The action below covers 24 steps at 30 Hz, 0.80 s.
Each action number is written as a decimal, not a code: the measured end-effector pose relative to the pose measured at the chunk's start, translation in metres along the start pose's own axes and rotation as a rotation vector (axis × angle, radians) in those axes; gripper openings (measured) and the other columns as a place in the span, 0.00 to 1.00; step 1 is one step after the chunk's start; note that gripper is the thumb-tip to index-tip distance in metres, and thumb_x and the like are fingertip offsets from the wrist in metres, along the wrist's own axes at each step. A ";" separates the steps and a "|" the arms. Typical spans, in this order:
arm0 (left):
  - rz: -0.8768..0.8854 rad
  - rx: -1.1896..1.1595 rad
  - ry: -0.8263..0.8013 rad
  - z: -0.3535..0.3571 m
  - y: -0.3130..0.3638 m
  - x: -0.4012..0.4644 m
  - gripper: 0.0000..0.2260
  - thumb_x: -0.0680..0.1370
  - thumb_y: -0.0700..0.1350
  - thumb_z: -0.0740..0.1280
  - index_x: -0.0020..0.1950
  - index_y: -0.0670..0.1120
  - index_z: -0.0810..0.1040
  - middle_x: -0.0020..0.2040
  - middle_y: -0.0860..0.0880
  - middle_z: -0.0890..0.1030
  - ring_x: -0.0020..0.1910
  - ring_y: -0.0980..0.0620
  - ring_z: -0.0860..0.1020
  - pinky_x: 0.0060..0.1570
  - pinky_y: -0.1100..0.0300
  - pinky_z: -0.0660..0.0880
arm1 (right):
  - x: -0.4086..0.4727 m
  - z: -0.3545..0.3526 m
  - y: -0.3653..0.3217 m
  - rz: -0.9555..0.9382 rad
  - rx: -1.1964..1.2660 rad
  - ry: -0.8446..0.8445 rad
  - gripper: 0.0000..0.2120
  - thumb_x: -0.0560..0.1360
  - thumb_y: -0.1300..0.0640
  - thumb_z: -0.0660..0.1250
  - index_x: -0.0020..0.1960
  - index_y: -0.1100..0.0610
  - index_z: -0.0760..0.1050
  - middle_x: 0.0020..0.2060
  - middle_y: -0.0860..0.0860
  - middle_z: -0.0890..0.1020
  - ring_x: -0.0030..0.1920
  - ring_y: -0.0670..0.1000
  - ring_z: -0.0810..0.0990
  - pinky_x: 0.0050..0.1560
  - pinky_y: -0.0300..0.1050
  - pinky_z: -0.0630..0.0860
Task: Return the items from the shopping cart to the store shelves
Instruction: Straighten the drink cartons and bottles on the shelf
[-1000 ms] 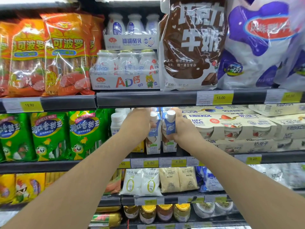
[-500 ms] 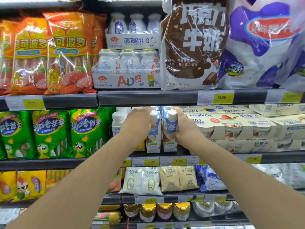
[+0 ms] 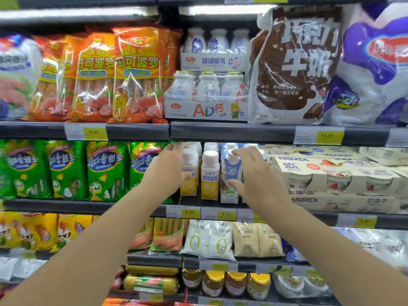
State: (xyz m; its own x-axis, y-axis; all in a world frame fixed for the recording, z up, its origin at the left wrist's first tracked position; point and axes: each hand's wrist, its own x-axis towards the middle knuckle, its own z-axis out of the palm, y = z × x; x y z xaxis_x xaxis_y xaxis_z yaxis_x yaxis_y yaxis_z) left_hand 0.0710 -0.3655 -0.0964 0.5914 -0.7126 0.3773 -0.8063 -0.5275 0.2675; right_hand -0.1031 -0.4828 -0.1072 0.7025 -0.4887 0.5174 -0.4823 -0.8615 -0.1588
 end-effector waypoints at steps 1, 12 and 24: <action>0.000 0.001 -0.008 0.000 -0.003 0.001 0.39 0.73 0.50 0.75 0.79 0.46 0.58 0.75 0.45 0.68 0.73 0.45 0.68 0.70 0.51 0.67 | 0.002 0.002 -0.009 -0.030 -0.007 -0.003 0.30 0.72 0.45 0.71 0.69 0.51 0.64 0.65 0.48 0.70 0.48 0.56 0.82 0.42 0.50 0.79; -0.023 -0.064 -0.058 0.022 -0.013 0.032 0.33 0.74 0.46 0.73 0.74 0.47 0.60 0.63 0.43 0.74 0.61 0.39 0.76 0.56 0.47 0.75 | 0.061 0.033 -0.061 0.013 -0.093 -0.151 0.26 0.73 0.64 0.71 0.67 0.58 0.65 0.58 0.57 0.76 0.54 0.62 0.81 0.46 0.55 0.80; -0.025 -0.076 -0.093 0.044 -0.021 0.037 0.37 0.74 0.50 0.73 0.74 0.50 0.52 0.57 0.40 0.78 0.56 0.37 0.79 0.50 0.45 0.77 | 0.067 0.053 -0.063 0.077 -0.084 -0.171 0.15 0.74 0.70 0.65 0.58 0.61 0.67 0.50 0.56 0.72 0.50 0.59 0.80 0.38 0.47 0.72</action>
State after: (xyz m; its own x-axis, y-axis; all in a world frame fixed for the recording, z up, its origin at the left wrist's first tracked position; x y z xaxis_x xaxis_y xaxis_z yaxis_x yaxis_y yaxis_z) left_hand 0.1098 -0.4009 -0.1272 0.6069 -0.7413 0.2865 -0.7874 -0.5119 0.3434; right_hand 0.0017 -0.4684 -0.1068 0.7367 -0.5755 0.3550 -0.5754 -0.8093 -0.1178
